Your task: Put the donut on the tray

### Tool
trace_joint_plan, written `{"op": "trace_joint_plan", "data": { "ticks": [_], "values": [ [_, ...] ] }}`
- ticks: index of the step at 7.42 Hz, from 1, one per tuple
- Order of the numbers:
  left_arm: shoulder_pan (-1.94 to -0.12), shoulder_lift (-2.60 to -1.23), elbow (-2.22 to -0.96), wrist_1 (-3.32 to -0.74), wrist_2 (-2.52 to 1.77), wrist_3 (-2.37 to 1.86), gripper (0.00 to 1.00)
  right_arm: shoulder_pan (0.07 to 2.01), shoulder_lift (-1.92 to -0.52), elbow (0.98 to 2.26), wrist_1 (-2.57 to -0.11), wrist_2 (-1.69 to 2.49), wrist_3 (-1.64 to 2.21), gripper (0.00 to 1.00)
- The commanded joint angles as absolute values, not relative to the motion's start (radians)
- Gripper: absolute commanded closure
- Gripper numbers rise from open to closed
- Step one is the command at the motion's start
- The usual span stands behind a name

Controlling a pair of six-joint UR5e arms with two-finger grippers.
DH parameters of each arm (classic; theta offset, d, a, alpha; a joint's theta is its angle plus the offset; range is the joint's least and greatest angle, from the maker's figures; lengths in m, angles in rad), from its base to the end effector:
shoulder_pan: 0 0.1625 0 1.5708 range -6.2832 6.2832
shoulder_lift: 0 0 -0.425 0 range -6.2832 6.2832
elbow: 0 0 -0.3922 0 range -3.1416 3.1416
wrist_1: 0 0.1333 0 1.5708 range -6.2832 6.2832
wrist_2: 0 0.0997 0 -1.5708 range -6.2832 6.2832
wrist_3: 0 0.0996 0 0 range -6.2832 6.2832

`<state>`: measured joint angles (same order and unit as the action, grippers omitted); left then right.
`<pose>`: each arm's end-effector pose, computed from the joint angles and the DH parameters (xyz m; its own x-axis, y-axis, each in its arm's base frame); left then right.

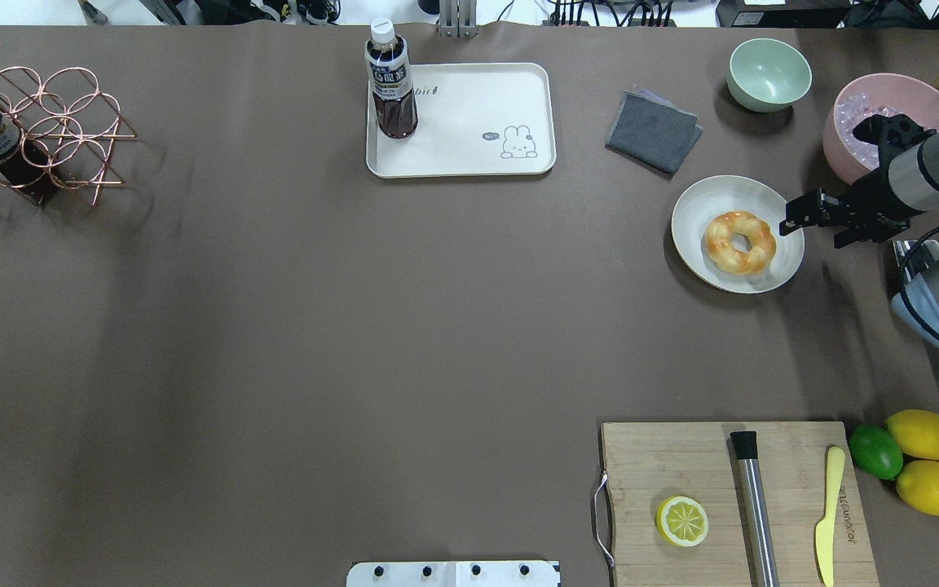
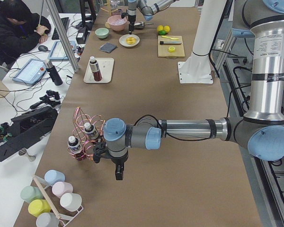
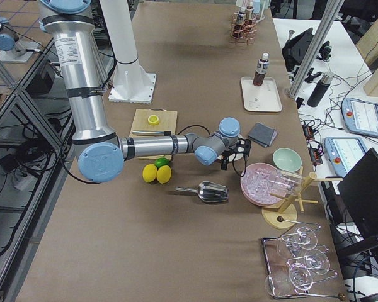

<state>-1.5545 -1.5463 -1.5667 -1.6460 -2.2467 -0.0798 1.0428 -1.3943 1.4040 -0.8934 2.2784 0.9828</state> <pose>-0.0631 -0.4859 0.6716 0.7784 -0.0379 -0.6266 0.0459 0.9989 -0.0034 -0.2390 -0.5458 0.5724 0.5730 0.1457 0.8065 -0.1573 0.9853 -0.0663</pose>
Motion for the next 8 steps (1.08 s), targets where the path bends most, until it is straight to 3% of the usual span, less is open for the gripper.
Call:
{"op": "trace_joint_plan", "data": {
  "ticks": [1, 2, 4, 5, 8],
  "values": [
    [-1.554, -1.545, -1.565, -1.646, -2.243, -0.08, 0.02, 1.005, -1.394, 1.402, -0.894, 2.255, 0.986, 0.0],
    [-1.554, -1.545, -1.565, -1.646, -2.241, -0.08, 0.02, 1.003, -1.396, 1.402, -0.894, 2.255, 0.988, 0.04],
    [-1.554, -1.545, -1.559, -1.647, -2.241, -0.08, 0.02, 1.003, -1.404, 1.405, -0.893, 2.256, 0.994, 0.81],
    [-1.554, -1.545, -1.559, -1.646, -2.241, -0.08, 0.02, 1.003, -1.404, 1.407, -0.893, 2.256, 0.993, 1.0],
    [-1.554, -1.545, -1.559, -1.647, -2.24, -0.08, 0.02, 1.005, -1.402, 1.411, -0.893, 2.256, 1.008, 1.0]
  ]
}}
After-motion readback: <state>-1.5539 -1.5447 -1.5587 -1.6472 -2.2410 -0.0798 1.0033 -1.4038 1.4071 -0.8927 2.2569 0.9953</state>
